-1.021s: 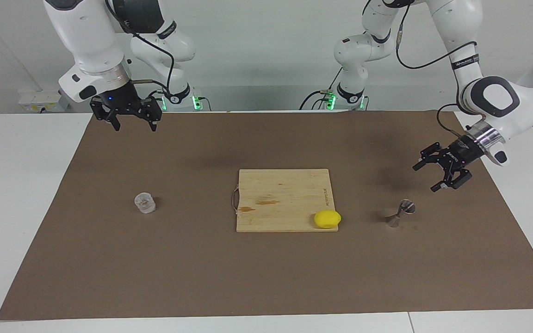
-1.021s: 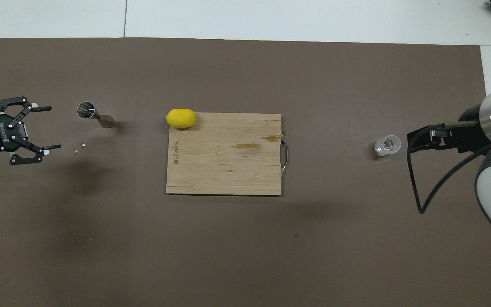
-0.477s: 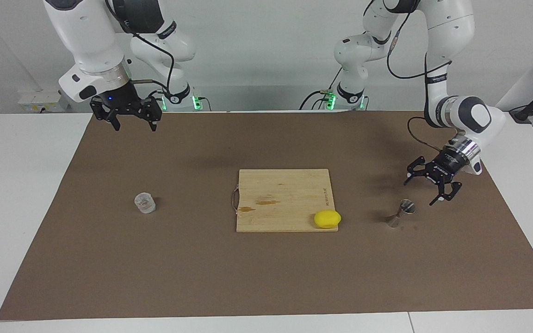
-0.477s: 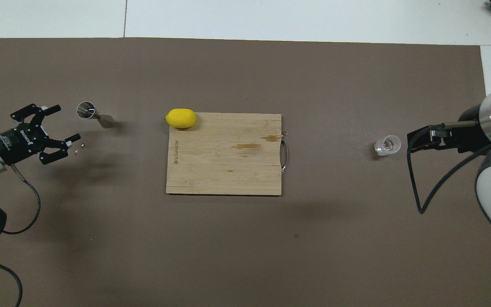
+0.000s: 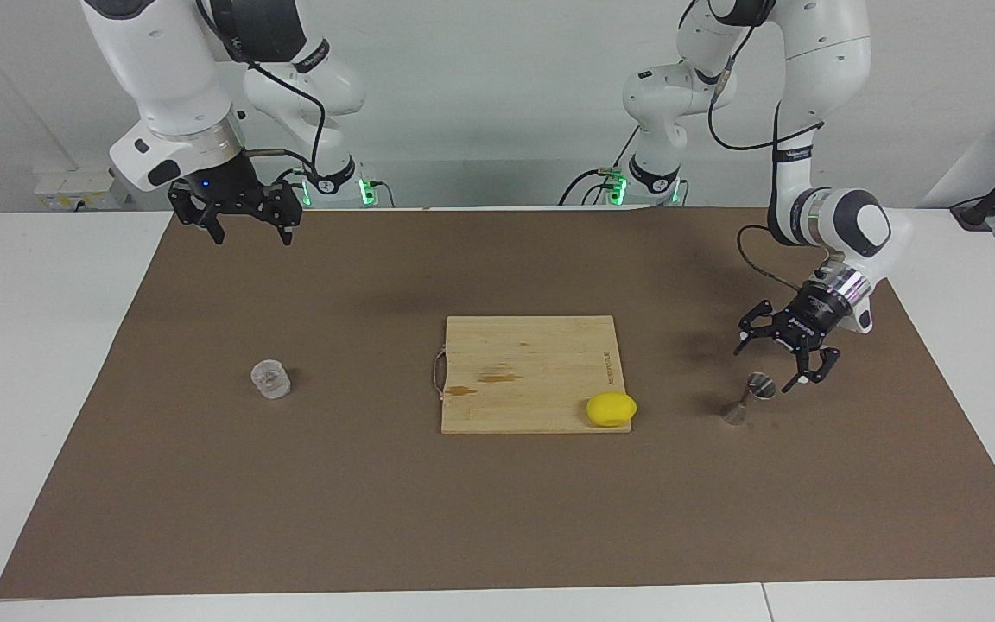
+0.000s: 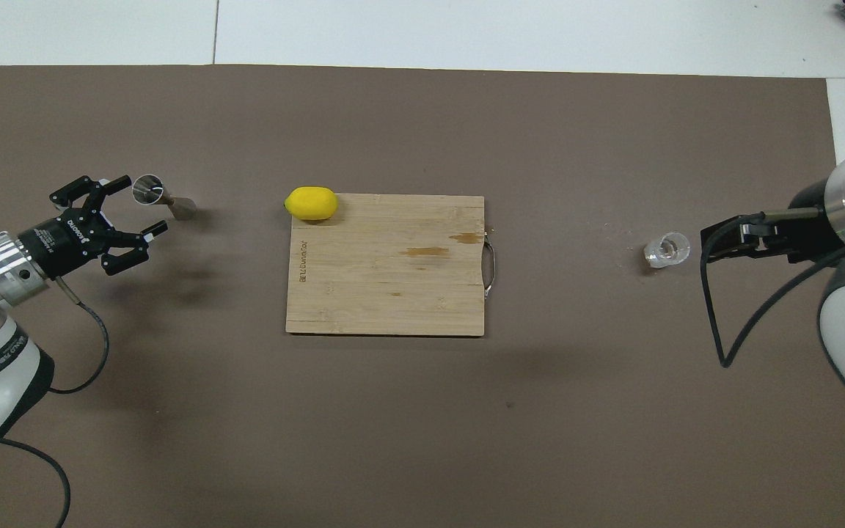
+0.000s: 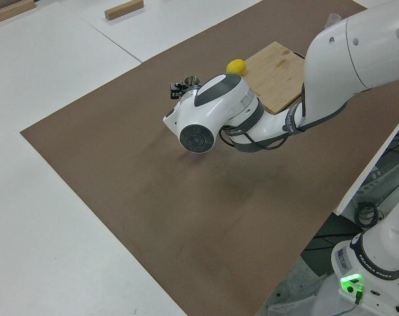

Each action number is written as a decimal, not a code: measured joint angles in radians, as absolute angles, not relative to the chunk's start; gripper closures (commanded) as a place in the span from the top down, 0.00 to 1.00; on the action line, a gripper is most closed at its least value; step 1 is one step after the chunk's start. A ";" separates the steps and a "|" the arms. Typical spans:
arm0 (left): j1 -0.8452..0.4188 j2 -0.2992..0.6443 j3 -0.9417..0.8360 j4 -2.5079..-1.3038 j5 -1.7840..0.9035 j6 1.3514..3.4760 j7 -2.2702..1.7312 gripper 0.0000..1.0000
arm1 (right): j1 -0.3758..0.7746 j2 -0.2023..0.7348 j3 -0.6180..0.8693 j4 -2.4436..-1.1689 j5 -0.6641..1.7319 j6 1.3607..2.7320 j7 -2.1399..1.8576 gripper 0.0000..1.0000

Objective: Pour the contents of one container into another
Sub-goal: 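Close the left gripper around the small metal cup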

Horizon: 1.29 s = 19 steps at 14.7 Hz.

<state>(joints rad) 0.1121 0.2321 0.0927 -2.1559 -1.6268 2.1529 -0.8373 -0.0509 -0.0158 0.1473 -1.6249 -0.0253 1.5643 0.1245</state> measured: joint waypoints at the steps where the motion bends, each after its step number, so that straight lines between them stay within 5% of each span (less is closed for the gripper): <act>1: 0.111 0.234 0.093 -2.157 -1.644 2.165 -0.838 1.00 | -0.051 -0.016 0.147 -1.625 -0.025 1.564 0.124 1.00; 19: 0.070 0.239 0.092 -2.182 -1.837 2.233 -0.840 0.92 | -0.051 -0.016 0.147 -1.625 -0.025 1.564 0.124 1.00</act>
